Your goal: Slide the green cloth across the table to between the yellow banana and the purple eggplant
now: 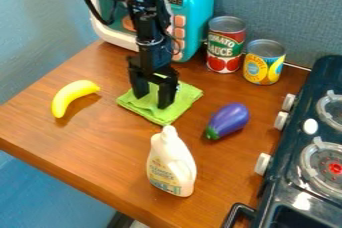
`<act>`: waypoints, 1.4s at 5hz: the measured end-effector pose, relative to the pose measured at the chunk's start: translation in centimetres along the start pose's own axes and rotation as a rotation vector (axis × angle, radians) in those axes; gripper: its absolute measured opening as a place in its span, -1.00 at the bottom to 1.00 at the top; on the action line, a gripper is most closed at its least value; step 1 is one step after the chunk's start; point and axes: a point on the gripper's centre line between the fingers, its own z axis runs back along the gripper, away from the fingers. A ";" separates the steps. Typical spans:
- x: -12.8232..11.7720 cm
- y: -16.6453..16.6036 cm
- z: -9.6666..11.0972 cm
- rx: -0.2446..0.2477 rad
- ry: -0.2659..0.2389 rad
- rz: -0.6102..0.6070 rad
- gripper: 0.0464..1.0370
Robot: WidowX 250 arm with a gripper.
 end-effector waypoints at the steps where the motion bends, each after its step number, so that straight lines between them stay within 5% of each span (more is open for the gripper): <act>1: -1.1 -0.2 0.7 0.000 -0.070 0.199 0.92; 2: -1.2 0.3 3.6 0.049 -0.108 0.266 0.92; 4: -1.1 0.6 7.3 0.099 -0.116 0.117 0.92; 5: -1.6 -0.3 8.9 0.071 -0.045 0.033 0.92; 7: -2.8 -6.0 11.4 0.030 -0.027 -0.067 0.92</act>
